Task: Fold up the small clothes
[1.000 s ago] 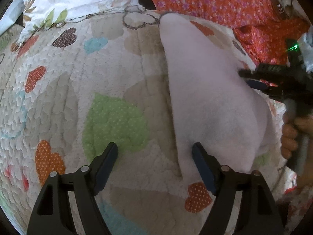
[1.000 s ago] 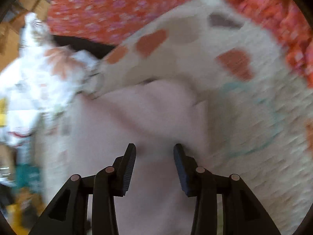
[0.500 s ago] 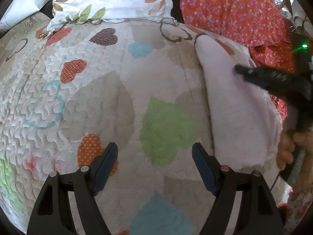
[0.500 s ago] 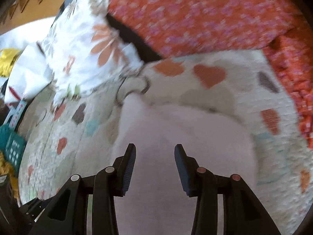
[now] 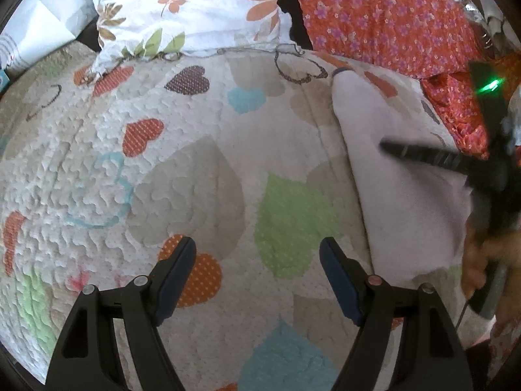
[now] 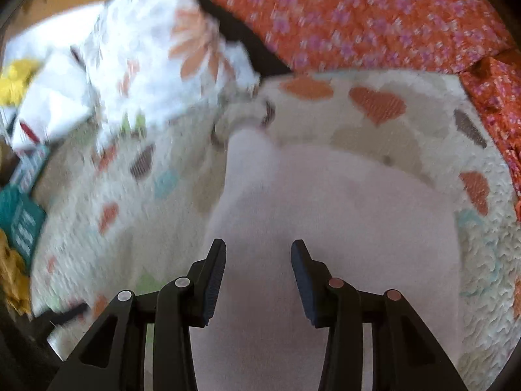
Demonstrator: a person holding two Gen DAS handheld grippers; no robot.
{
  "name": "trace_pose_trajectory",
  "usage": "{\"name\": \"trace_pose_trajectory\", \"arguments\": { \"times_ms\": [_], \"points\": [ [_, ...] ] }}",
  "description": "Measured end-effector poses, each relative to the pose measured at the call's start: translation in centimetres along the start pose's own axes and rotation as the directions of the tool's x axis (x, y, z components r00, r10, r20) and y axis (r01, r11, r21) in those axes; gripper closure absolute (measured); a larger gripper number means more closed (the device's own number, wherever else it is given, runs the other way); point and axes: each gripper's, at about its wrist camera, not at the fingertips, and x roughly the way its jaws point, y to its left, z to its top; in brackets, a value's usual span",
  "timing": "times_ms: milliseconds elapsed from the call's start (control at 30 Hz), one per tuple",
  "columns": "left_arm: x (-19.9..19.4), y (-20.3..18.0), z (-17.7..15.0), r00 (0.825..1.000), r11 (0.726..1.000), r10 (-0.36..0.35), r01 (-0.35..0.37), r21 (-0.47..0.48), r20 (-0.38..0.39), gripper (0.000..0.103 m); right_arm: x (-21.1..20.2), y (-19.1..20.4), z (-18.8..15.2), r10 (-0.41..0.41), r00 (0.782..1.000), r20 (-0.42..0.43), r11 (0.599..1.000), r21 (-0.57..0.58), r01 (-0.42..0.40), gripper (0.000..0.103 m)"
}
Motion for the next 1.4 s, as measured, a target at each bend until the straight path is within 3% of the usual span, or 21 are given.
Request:
{"name": "trace_pose_trajectory", "arguments": {
  "times_ms": [33, 100, 300, 500, 767, 867, 967, 1233, 1400],
  "points": [
    [0.0, -0.1, 0.1, 1.0, 1.0, 0.005, -0.005, 0.003, 0.003, 0.026, 0.9, 0.5, -0.6, -0.039, 0.999, -0.029, 0.999, -0.039, 0.038, 0.057],
    [-0.1, -0.2, 0.2, 1.0, 1.0, 0.018, -0.018, 0.007, 0.013, 0.026, 0.5, 1.1, -0.9, -0.073, 0.997, -0.003, 0.994, -0.087, 0.073, 0.057],
    [-0.4, -0.7, 0.1, 0.999, 0.999, 0.03, -0.031, 0.024, 0.038, 0.026, -3.7, 1.1, -0.9, -0.076, 0.995, 0.067, 0.993, -0.089, 0.082, 0.057],
    [-0.7, -0.9, 0.0, 0.997, 0.998, 0.045, -0.047, 0.032, 0.056, 0.026, -2.1, 0.9, -3.4, -0.122, 0.992, -0.035, 0.985, -0.13, 0.117, 0.057],
    [-2.1, -1.7, 0.0, 0.994, 0.998, 0.042, -0.046, 0.041, 0.106, 0.026, -6.4, 0.0, -4.3, -0.101, 0.995, -0.004, 0.992, -0.077, 0.1, 0.056],
    [-2.6, -2.2, 0.2, 0.993, 0.999, 0.027, -0.032, 0.043, 0.119, 0.026, -5.7, -0.5, -6.0, -0.121, 0.991, -0.065, 0.991, -0.073, 0.116, 0.048],
    [-3.0, -2.7, 0.4, 0.991, 0.999, 0.008, -0.014, 0.043, 0.132, 0.026, -4.2, -1.4, -7.9, -0.152, 0.975, -0.161, 0.987, -0.067, 0.143, 0.048],
    [-2.6, -6.1, 1.3, 0.989, 0.997, -0.044, 0.035, 0.073, 0.139, 0.025, -9.0, -4.6, -7.3, -0.12, 0.992, -0.048, 0.991, 0.048, 0.122, 0.048],
    [-1.0, -8.3, 2.0, 0.991, 0.994, -0.064, 0.053, 0.097, 0.114, 0.025, -8.7, -6.5, -6.5, -0.125, 0.992, -0.017, 0.988, 0.089, 0.126, 0.048]
  ]
}}
